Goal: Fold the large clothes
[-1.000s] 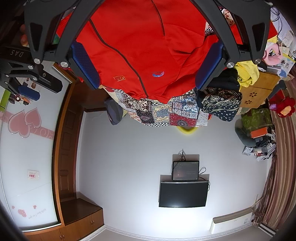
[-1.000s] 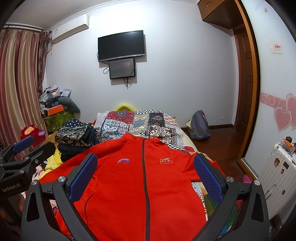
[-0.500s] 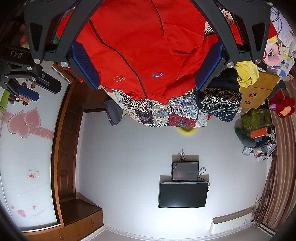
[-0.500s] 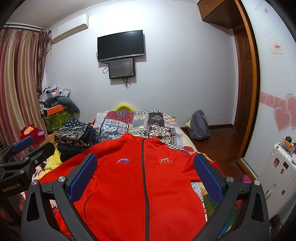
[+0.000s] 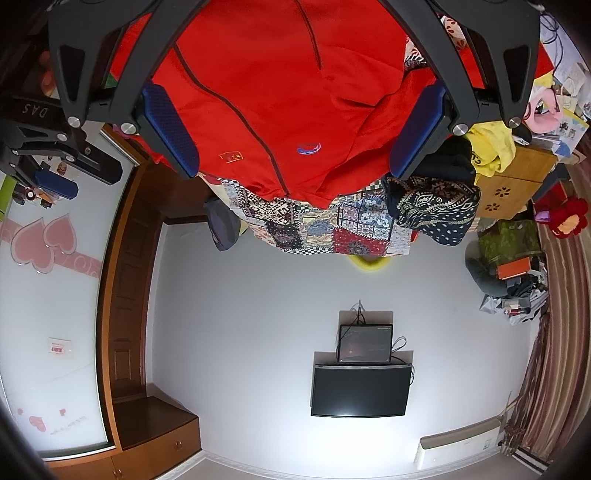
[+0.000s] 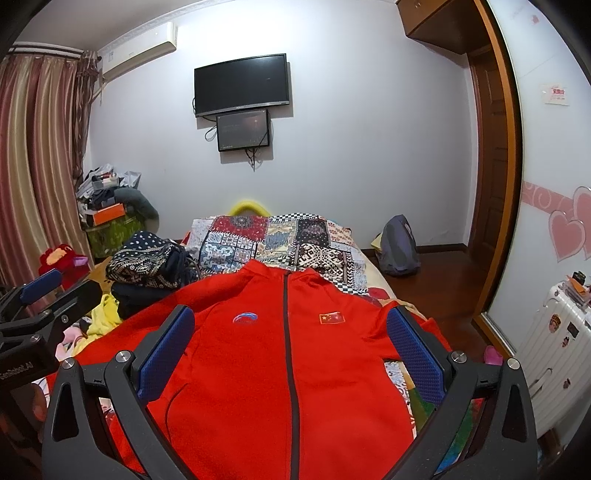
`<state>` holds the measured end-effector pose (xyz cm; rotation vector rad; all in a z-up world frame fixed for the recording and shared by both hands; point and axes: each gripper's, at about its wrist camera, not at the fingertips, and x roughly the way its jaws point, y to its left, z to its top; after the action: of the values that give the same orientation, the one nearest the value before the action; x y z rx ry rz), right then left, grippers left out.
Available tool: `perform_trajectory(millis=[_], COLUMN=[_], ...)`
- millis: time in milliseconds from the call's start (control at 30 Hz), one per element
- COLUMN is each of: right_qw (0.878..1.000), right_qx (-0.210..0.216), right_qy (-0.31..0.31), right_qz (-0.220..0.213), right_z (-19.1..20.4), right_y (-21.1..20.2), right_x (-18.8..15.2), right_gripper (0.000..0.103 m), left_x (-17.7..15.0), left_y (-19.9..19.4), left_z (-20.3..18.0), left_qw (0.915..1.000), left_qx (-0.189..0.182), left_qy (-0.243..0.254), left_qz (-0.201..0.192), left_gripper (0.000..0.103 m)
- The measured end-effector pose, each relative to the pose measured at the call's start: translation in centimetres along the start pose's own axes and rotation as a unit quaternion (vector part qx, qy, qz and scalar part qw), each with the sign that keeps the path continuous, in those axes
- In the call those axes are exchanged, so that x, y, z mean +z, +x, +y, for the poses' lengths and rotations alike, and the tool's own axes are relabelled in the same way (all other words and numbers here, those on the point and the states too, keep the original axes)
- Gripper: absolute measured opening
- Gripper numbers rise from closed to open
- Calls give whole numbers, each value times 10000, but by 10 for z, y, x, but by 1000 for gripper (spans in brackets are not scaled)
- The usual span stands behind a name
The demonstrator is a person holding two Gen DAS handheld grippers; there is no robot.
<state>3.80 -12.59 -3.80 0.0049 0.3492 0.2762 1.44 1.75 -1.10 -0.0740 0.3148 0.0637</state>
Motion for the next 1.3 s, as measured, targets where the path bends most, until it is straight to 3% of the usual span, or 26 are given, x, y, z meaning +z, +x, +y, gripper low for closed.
perform_trajectory(millis=[200, 400, 600, 667, 767, 900, 967, 1100, 1300], right_qw=[9999, 9993, 9974, 9966, 9948, 9918, 9904, 9868, 9839], right_qx=[45, 77, 138, 158, 195, 189, 177, 125, 132], right_qy=[-86, -223, -390, -438, -500, -567, -586, -535, -428], right_qz=[122, 296, 591, 680, 867, 1130, 1241, 1522, 1727], right_z=[6, 17, 28, 31, 35, 41, 42, 42, 45], right_y=[17, 43, 74, 83, 96, 113, 122, 136, 148], right_x=[5, 6, 2, 2, -2, -8, -9, -15, -17], right_gripper=[103, 103, 103, 103, 103, 103, 103, 103, 103], left_x=[4, 0, -22, -35, -59, -110, -131, -185, -240], left_y=[11, 30, 40, 44, 48, 47, 42, 37, 27], left_z=[28, 86, 161, 190, 235, 295, 311, 342, 368], left_qw=[9990, 9956, 9834, 9742, 9543, 9155, 9005, 8572, 8108], left_qx=[430, 869, 1417, 1685, 2040, 2314, 2328, 2256, 2107], left_qy=[15, -345, -1111, -1441, -1988, -2928, -3255, -4111, -4959], left_qz=[-73, 8, 202, 411, 904, 1504, 1700, 2129, 2286], left_gripper=[103, 103, 103, 103, 103, 103, 103, 103, 103])
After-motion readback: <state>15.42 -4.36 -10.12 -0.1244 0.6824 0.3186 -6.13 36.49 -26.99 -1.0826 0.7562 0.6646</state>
